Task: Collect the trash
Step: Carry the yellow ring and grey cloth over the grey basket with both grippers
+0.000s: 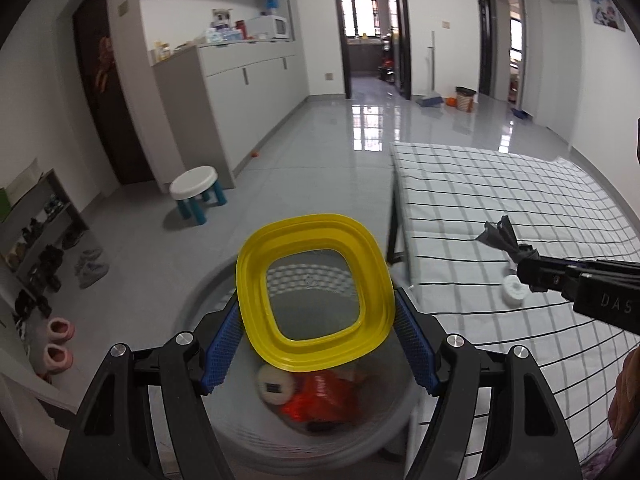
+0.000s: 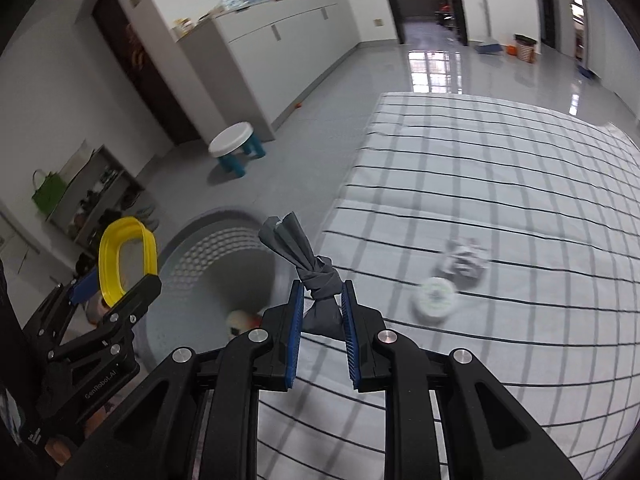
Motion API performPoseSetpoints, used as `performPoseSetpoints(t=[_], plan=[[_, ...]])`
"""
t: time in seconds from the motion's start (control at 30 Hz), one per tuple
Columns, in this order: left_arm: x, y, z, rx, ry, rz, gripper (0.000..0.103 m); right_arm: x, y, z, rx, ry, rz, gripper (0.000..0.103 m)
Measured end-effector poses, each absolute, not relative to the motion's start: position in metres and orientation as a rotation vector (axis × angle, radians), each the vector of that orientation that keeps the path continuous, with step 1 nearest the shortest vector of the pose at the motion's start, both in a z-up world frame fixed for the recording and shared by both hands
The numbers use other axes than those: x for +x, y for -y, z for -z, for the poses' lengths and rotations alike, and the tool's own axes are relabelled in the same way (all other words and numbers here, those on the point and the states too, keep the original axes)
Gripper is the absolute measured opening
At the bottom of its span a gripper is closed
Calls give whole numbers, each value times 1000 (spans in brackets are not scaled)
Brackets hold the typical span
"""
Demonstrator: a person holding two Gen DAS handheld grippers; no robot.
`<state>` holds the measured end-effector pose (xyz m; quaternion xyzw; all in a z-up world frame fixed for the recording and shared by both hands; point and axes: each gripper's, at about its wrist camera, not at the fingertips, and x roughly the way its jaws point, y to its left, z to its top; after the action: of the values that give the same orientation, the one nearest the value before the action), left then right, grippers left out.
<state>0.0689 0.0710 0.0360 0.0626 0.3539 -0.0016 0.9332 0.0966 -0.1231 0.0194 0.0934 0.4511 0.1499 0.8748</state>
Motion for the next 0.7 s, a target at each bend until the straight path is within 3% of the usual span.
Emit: performPoseSetpoints(t=[0.7], plan=[[90,-142,-1,94,-825,-103,70,137,14,10,83,-998,-449,19]])
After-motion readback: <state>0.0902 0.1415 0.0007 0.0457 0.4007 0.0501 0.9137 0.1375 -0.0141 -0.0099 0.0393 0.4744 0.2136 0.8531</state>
